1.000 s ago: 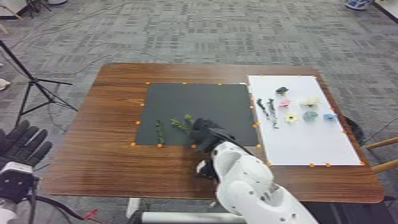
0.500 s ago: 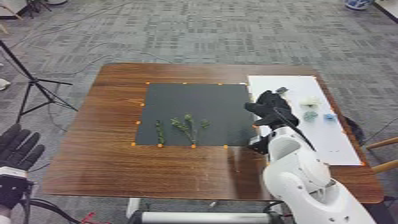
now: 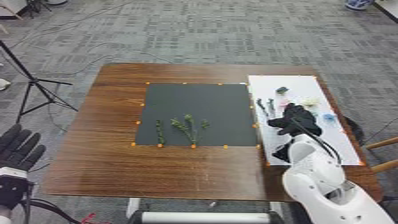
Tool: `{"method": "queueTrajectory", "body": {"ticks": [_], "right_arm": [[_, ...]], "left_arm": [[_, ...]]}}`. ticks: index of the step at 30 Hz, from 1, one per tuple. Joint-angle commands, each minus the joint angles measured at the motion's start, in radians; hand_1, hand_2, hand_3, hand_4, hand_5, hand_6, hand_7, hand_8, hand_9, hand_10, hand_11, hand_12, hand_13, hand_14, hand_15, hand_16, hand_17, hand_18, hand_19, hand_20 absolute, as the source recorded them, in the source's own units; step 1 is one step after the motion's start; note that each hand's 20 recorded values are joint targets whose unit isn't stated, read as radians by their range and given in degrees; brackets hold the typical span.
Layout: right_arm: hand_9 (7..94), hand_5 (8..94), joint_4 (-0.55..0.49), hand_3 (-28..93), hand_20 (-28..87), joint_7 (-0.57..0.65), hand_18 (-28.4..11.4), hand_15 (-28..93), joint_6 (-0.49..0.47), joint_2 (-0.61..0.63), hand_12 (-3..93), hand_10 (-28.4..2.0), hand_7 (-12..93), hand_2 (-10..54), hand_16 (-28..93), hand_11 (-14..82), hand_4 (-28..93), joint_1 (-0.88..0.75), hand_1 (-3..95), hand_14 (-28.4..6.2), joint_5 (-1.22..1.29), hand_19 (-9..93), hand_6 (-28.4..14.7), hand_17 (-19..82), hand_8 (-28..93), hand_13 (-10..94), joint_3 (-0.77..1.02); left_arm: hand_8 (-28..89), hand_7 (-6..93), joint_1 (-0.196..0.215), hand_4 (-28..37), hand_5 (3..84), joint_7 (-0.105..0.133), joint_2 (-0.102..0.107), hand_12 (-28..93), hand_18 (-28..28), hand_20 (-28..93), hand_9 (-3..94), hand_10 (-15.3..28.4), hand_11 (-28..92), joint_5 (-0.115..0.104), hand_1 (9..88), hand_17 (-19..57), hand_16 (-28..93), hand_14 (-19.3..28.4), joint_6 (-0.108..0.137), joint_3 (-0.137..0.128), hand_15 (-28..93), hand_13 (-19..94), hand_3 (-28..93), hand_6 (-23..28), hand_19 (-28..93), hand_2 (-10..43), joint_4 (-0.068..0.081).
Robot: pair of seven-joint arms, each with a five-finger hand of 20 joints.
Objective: Arrange flowers
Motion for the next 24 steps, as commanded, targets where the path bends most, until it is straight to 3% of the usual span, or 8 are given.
{"method": "queueTrajectory", "body": {"ticks": [1,10,19,21,24], "right_arm": [[56.0,56.1,0.035,69,46,0.006,-28.4,76,0.012,-0.027,12.9,-21.6,11,-9.4,25,15.8,-26,0.033,39.2,-17.5,-0.039,83,-12.6,31,-8,61,-0.044],[56.6,56.4,0.158,69,44,0.024,-28.4,75,0.045,-0.057,12.7,-21.2,12,-9.5,25,16.0,-27,0.11,43.9,-16.2,-0.097,83,-11.8,32,-8,63,-0.093],[69.0,64.8,0.253,70,41,0.043,-28.4,76,0.099,-0.08,17.6,-17.0,21,-9.5,29,24.6,-28,0.159,53.7,-13.2,-0.157,87,-6.5,35,-10,67,-0.134],[73.4,66.7,0.26,64,41,0.041,-28.4,76,0.102,-0.079,27.3,-14.3,24,-9.5,32,19.5,-28,0.16,58.3,-12.8,-0.167,88,-6.0,36,3,68,-0.138],[78.9,68.3,0.265,56,41,0.044,-28.3,76,0.081,-0.082,37.3,-11.8,29,-9.5,34,13.6,-28,0.159,66.0,-12.4,-0.173,89,-4.7,36,10,69,-0.142]], "left_arm": [[-7,10.1,-0.023,-28.2,39.2,-0.011,0.027,12,12.2,12,32.3,13.8,17,0.008,26.6,-1.8,-2,13.5,0.003,0.016,30,24,72,9.2,25,17.2,0.004],[-7,10.2,-0.019,-28.3,39.1,-0.011,0.014,12,12.3,12,32.3,13.8,17,0.013,26.7,-1.8,-2,13.4,0.002,0.024,30,24,72,9.2,25,17.2,0.001],[-7,10.1,-0.018,-28.3,39.2,-0.015,0.001,12,12.2,12,32.3,13.8,17,0.016,26.7,-1.8,-2,13.4,0.003,0.032,30,24,72,9.3,25,17.2,-0.004],[-7,10.1,-0.022,-28.3,39.2,-0.02,-0.001,12,12.3,12,32.3,13.8,17,0.02,26.7,-1.8,-2,13.4,0.005,0.033,30,24,72,9.3,25,17.2,-0.004],[-7,10.1,-0.015,-28.3,39.2,-0.011,0.004,12,12.3,12,32.3,13.8,17,0.013,26.7,-1.8,-2,13.4,0.001,0.033,30,24,71,9.3,25,17.2,-0.004]]}}
